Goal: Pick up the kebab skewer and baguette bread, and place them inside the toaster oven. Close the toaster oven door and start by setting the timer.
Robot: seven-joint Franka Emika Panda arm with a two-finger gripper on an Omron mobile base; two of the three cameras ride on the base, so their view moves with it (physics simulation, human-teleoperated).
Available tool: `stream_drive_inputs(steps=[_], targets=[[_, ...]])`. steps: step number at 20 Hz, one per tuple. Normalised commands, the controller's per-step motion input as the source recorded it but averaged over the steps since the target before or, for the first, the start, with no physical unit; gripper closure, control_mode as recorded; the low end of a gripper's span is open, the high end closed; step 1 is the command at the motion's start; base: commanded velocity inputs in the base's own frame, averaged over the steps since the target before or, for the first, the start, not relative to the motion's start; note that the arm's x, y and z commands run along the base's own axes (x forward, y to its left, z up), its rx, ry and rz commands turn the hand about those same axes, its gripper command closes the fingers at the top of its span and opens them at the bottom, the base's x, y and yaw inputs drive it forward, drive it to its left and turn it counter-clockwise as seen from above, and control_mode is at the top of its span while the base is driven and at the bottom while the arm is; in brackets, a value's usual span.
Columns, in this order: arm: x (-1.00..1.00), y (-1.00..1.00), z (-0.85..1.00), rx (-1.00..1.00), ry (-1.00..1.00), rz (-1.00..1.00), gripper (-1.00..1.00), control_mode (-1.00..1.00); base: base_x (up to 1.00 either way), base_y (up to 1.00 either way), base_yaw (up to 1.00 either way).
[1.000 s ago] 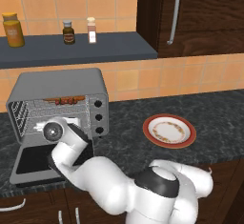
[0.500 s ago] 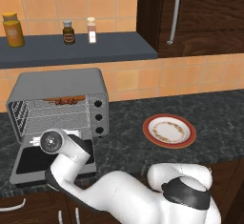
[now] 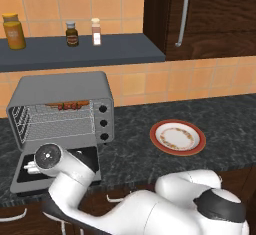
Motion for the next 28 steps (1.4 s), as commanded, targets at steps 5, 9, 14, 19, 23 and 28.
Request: stream_drive_inputs(steps=[5, 9, 14, 19, 23, 28], targets=[[-0.69, 0.02, -0.21, 0.0, 0.04, 0.0, -1.0, -1.0, 0.0, 0.0, 0.0], [-0.29, 0.01, -0.17, 0.0, 0.0, 0.0, -1.0, -1.0, 0.0, 0.0, 0.0], [-0.17, 0.0, -0.12, 0.0, 0.0, 0.0, -1.0, -1.0, 0.0, 0.0, 0.0], [0.0, 0.0, -0.18, 0.0, -0.05, 0.0, -1.0, -1.0, 0.0, 0.0, 0.0], [0.0, 0.11, -0.28, 0.0, -0.04, 0.0, -1.0, -1.0, 0.0, 0.0, 0.0], [0.0, 0.18, -0.21, -0.01, -0.03, 0.0, -1.0, -1.0, 0.0, 0.0, 0.0]])
